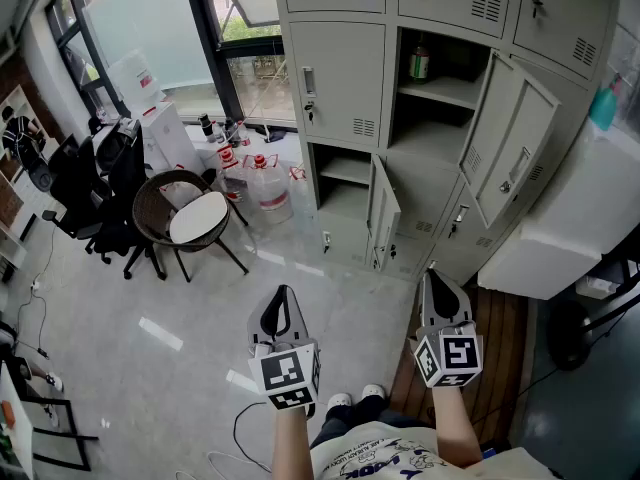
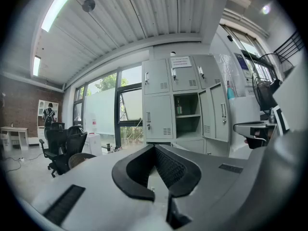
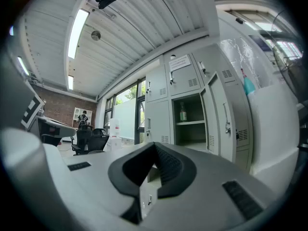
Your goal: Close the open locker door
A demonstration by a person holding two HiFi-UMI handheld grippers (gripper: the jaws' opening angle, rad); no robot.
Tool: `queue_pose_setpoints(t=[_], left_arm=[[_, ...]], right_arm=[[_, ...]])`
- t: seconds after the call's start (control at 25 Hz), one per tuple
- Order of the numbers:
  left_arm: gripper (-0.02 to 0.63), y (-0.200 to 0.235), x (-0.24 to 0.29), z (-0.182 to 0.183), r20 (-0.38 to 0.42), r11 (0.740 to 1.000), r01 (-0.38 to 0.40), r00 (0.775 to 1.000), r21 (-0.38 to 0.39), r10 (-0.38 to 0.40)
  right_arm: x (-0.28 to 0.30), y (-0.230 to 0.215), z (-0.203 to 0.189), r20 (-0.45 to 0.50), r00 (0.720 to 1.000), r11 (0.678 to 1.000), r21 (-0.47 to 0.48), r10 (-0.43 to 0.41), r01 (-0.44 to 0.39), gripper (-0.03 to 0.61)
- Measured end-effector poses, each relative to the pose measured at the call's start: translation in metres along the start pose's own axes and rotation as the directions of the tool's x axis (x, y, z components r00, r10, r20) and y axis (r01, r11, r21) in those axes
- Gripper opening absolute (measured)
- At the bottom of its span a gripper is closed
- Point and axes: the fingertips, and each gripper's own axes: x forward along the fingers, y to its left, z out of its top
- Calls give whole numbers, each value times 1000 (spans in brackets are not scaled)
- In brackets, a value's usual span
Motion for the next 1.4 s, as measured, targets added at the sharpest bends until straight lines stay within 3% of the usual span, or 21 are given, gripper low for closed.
queue_pose_setpoints(t=[0.4,0.68,0.72,0.76,0.8,0.92,1.0,1.4], left_arm=[[5,-9,2,1,-7,1000,14,1000,5,-13],[5,-9,10,-1,-7,1000,-18,1000,6,18],[5,-9,11,-2,-8,1000,-25,1000,5,25],[5,-9,12,-3,-9,999,-32,999,5,32],[5,-9,13,-3,-10,999,-40,999,4,40],[5,-11,17,-7,-8,998,-65,998,-1,65],[5,-14,20,-10,-9,997,-83,997,-9,83],[5,-30,29,-19,-45,992,-125,991,-13,124]], right_arm=[[0,-7,0,1,1000,1000,-4,-3,3,-3],[12,-16,-6,9,1000,1000,19,-8,8,-3],[14,-17,-7,9,1000,1000,29,-1,1,16],[18,-18,-9,8,1000,999,38,8,-8,115],[21,-20,-10,7,1000,999,43,15,-16,175],[31,-25,-15,-4,999,998,48,40,-40,175],[38,-28,-20,-18,998,996,59,67,-66,261],[60,-40,-37,-55,990,989,82,129,-124,261]])
